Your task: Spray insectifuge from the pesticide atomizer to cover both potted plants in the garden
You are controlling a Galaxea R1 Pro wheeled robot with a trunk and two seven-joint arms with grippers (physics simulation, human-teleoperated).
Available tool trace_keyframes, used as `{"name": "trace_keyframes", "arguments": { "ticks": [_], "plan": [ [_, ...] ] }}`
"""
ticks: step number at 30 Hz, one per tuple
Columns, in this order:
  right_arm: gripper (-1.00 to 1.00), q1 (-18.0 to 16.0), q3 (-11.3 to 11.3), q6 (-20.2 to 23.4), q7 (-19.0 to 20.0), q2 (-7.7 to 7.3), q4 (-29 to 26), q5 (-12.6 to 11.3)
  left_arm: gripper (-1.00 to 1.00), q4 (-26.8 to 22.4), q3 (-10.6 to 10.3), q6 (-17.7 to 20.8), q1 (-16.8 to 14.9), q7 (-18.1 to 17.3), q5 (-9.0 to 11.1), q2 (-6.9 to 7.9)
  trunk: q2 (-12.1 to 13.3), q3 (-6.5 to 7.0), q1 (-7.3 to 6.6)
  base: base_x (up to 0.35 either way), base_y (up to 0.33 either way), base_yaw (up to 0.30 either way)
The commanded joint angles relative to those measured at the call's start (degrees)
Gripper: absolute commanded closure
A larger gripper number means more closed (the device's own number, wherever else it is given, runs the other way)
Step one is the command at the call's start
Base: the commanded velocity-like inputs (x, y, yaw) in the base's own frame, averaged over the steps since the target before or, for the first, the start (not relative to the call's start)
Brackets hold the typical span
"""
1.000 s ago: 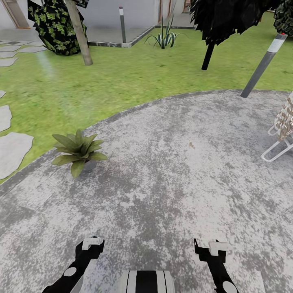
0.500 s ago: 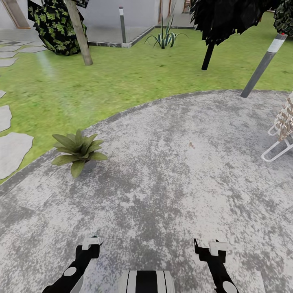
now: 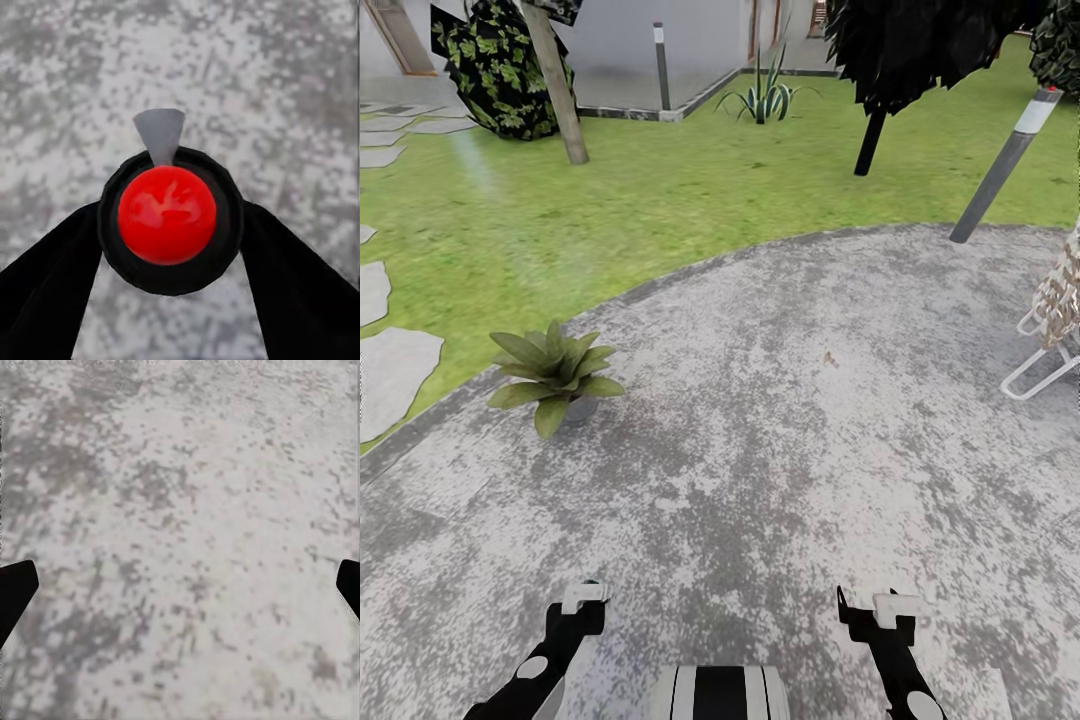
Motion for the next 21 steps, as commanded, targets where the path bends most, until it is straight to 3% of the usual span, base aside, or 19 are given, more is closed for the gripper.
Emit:
{"name": "trace_keyframes", "arguments": {
  "ticks": [1,21],
  "plan": [
    [-1.00,0.0,0.1,-0.1,-0.2,-0.01,0.0,0.1,1.00,0.1,0.0,-0.2,0.0,0.0,0.0,0.00,0.0,0.20,-0.03,0.000,0.000,0.000],
    [-1.00,0.0,0.1,-0.1,-0.2,-0.01,0.0,0.1,1.00,-0.3,0.0,0.0,0.0,-0.1,0.0,0.00,0.3,4.63,-0.55,0.000,0.000,0.000]
  ]
}}
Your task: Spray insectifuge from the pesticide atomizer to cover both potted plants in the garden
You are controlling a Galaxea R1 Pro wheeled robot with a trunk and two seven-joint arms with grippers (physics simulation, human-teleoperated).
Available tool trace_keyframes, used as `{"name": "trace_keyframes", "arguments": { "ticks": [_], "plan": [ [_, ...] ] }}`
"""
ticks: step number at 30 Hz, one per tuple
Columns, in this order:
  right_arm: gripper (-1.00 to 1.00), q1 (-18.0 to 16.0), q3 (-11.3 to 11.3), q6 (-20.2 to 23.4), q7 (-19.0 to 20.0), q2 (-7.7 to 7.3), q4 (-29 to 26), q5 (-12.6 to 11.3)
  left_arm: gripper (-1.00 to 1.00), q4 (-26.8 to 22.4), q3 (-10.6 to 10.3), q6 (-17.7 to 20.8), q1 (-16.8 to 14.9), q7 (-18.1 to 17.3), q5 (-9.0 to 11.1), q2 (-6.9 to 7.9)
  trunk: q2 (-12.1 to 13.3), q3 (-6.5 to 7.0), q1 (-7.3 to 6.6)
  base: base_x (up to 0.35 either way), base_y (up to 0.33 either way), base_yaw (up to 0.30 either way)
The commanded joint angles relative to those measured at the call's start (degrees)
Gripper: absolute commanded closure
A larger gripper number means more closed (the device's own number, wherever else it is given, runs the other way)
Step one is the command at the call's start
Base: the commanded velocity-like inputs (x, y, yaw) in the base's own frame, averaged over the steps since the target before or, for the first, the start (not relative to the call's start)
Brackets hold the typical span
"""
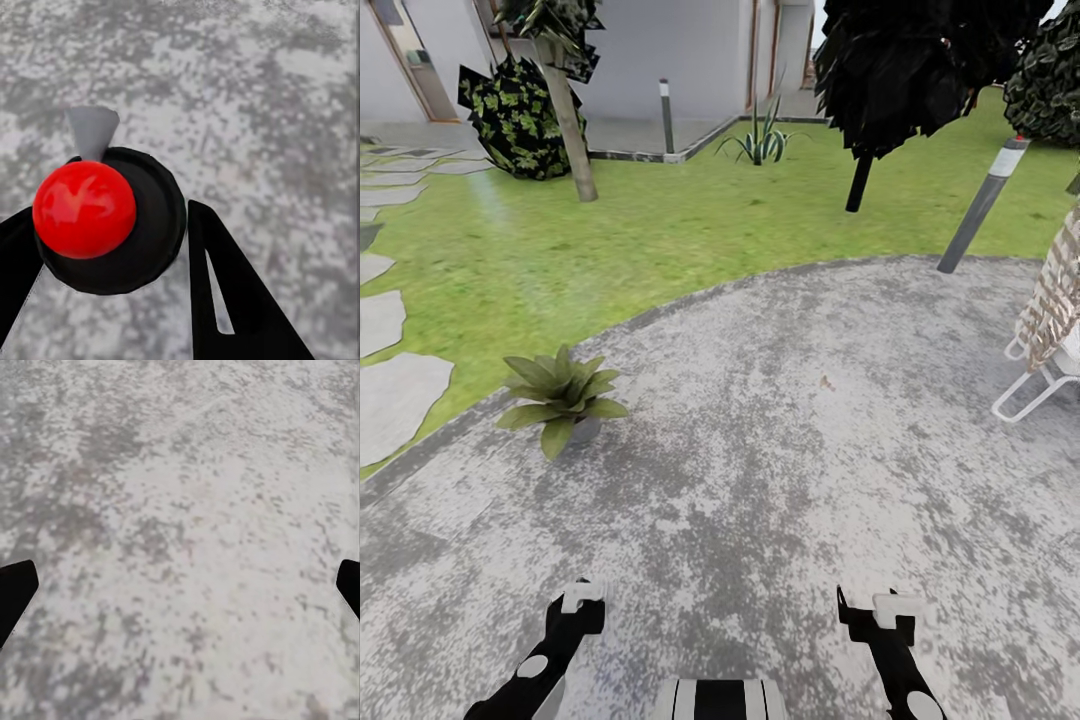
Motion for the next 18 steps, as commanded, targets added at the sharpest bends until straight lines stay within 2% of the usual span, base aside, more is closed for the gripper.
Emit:
{"name": "trace_keyframes", "arguments": {
  "ticks": [1,18],
  "plan": [
    [-1.00,0.0,0.1,-0.1,-0.2,-0.01,0.0,0.1,1.00,0.0,-0.1,-0.1,-0.1,-0.1,0.1,0.09,0.0,0.19,-0.03,0.000,0.000,0.000],
    [-1.00,0.0,0.1,-0.1,-0.2,-0.01,0.0,0.1,1.00,0.0,-0.1,0.0,-0.1,-0.1,0.1,0.05,0.2,3.96,-0.47,0.000,0.000,0.000]
  ]
}}
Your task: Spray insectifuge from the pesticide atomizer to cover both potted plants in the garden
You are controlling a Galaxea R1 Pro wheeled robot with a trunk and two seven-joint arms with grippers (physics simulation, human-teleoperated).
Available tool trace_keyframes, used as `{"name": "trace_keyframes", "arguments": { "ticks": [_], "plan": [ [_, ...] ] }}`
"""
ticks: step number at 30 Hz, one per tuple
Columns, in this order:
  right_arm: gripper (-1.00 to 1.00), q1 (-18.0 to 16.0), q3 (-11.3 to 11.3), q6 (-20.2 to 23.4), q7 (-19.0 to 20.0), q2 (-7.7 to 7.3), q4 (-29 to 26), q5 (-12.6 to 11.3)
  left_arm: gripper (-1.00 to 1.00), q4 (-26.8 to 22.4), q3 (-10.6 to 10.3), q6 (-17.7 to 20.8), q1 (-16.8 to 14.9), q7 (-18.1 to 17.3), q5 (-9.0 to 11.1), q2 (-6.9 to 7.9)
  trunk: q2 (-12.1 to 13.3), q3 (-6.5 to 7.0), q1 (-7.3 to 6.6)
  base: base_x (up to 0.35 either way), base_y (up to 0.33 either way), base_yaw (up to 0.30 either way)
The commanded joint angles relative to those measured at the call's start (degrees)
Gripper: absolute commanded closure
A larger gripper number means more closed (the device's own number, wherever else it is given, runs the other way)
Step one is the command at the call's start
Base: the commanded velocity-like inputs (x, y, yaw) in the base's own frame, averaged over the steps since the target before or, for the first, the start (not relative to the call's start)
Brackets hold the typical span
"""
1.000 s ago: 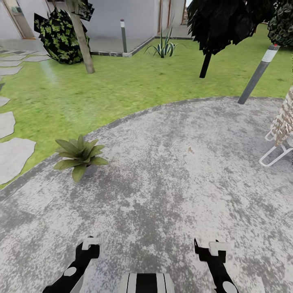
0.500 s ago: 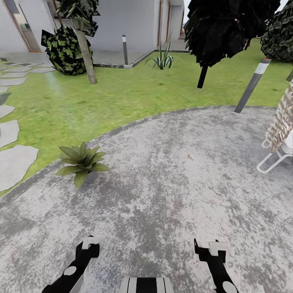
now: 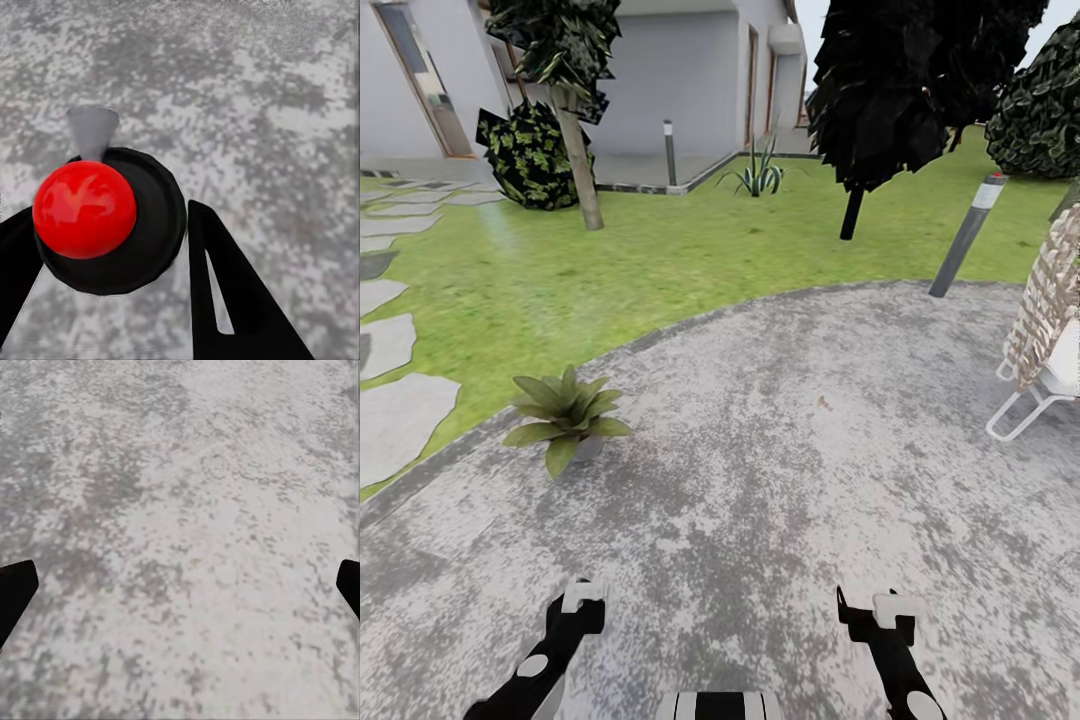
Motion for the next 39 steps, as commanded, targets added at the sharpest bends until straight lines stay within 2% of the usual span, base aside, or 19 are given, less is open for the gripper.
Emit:
{"name": "trace_keyframes", "arguments": {
  "ticks": [1,12,39],
  "plan": [
    [-1.00,0.0,0.1,-0.1,-0.2,0.04,0.0,0.1,1.00,0.0,0.0,-0.1,0.0,-0.1,0.1,0.02,0.0,0.19,-0.03,0.000,0.000,0.000],
    [-1.00,0.0,0.1,-0.1,-0.2,0.34,0.1,0.1,1.00,0.1,-0.2,0.8,-0.1,-1.5,0.1,0.05,0.2,2.63,-0.32,0.000,0.000,0.000],
    [-1.00,0.0,0.1,-0.3,-0.3,0.34,0.6,0.0,1.00,0.0,0.0,0.8,-0.1,-1.5,0.1,0.08,11.0,7.48,-6.25,0.000,0.000,0.000]
  ]
}}
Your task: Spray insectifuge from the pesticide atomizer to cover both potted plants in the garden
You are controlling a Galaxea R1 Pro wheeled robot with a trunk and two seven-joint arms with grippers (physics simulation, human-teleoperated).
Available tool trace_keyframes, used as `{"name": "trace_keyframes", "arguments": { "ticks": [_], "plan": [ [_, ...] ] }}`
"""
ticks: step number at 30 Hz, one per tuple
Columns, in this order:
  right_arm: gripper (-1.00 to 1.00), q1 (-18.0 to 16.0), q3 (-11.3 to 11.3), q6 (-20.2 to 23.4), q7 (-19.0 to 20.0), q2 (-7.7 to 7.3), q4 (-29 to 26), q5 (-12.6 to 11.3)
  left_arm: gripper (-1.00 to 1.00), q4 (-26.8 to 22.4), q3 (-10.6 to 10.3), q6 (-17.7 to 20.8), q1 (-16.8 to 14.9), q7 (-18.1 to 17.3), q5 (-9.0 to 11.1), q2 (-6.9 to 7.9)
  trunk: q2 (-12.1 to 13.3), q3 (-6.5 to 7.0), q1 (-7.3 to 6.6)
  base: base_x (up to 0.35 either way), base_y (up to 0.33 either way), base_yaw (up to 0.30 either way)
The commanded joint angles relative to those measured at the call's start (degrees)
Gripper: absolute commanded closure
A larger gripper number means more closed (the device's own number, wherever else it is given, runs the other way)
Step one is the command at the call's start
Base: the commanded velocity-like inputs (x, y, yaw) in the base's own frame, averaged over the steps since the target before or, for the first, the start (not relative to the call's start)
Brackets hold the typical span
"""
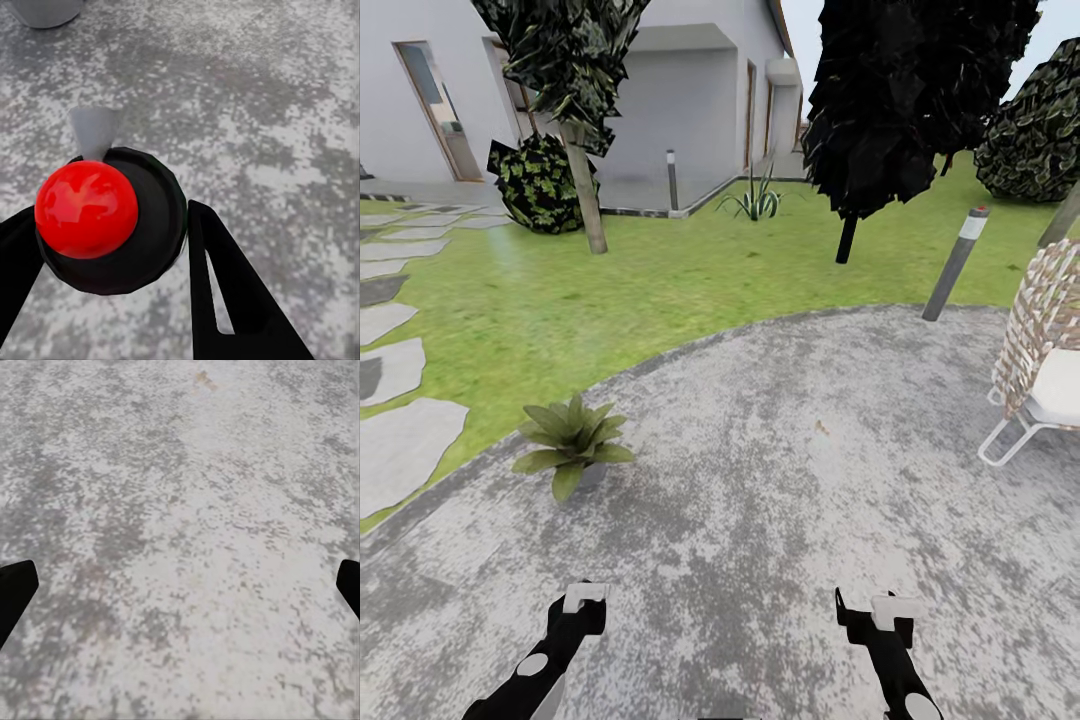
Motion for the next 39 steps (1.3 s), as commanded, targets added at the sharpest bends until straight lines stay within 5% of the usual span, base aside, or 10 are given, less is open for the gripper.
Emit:
{"name": "trace_keyframes", "arguments": {
  "ticks": [1,11,30,39],
  "plan": [
    [-1.00,0.0,0.1,-0.1,-0.2,-0.01,0.0,0.1,1.00,0.0,0.0,-0.2,0.0,-0.2,0.1,0.01,0.4,0.14,-0.24,0.000,0.000,0.000],
    [-1.00,0.0,0.0,-0.1,-0.2,-0.01,0.0,0.1,1.00,0.0,0.0,-0.2,0.0,-0.2,0.1,-0.02,4.4,2.52,-2.43,0.000,0.000,0.000],
    [-1.00,0.0,0.1,-0.1,-0.2,-0.01,0.1,0.1,1.00,0.0,0.1,-0.4,0.2,-0.2,0.1,-0.03,4.4,4.17,-2.43,0.000,0.000,0.000],
    [-1.00,0.0,0.1,-0.1,-0.2,0.12,0.8,0.0,1.00,0.0,0.1,-0.4,0.2,-0.2,0.1,-0.03,4.4,4.20,-2.43,-0.012,0.274,0.000]
  ]
}}
